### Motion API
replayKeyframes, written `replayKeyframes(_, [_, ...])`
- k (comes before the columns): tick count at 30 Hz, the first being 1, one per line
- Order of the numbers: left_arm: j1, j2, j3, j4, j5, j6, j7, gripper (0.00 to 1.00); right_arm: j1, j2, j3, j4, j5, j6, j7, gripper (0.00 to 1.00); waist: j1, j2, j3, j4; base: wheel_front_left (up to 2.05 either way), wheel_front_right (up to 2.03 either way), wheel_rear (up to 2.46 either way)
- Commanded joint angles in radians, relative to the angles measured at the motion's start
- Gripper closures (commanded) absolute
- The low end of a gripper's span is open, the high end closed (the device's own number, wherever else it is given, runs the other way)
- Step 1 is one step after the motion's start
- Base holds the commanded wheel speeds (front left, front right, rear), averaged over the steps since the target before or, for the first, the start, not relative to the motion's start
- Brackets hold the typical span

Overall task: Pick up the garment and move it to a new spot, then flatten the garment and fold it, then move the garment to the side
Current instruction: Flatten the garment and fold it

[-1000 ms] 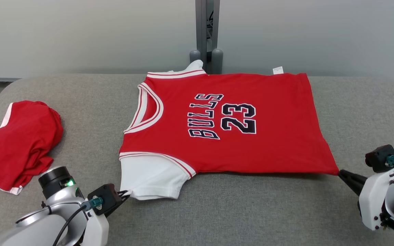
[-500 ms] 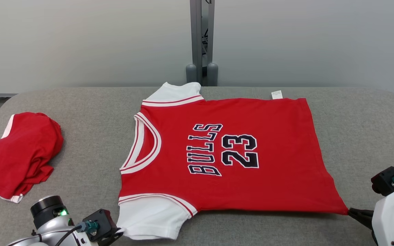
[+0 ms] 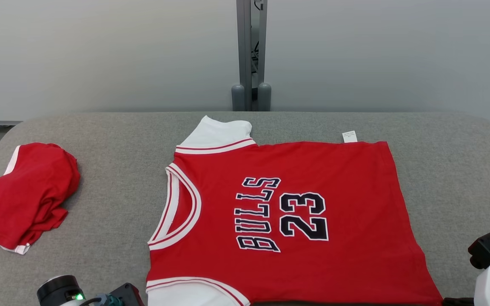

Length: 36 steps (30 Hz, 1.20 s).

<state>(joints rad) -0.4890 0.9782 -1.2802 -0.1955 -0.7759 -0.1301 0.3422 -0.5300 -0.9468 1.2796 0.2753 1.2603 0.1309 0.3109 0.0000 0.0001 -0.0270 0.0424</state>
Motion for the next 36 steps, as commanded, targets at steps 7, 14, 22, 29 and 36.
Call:
replayKeyframes(7, [-0.013,0.0,0.001,-0.003,-0.021,0.0,0.006,1.0,0.003,0.006,-0.028,-0.014,-0.006,0.0,-0.004,1.0,0.0,-0.0001,0.004,-0.011,0.0,0.0,0.0])
replayKeyframes(14, [-0.082,-0.017,0.001,0.043,-0.08,0.0,-0.03,1.0,-0.03,0.028,-0.075,-0.005,0.004,0.0,-0.031,1.0,0.0,-0.0001,0.023,-0.018,0.0,0.0,0.0])
replayKeyframes(22, [-0.184,-0.052,0.026,0.125,-0.148,0.0,-0.106,1.0,-0.09,0.058,-0.132,0.017,0.014,0.0,-0.045,1.0,0.0,-0.0001,0.077,-0.027,0.0,0.0,0.0])
replayKeyframes(29, [-0.245,-0.088,0.049,0.227,-0.154,0.0,-0.167,1.0,-0.135,0.097,-0.168,0.056,0.02,0.0,-0.059,1.0,0.0,-0.0001,0.133,-0.036,0.0,0.0,0.0])
replayKeyframes(36, [-0.286,-0.134,0.068,0.344,-0.125,0.002,-0.225,1.0,-0.171,0.132,-0.178,0.099,0.005,0.0,-0.087,1.0,0.0,-0.0001,0.177,-0.038,0.0,0.0,0.0])
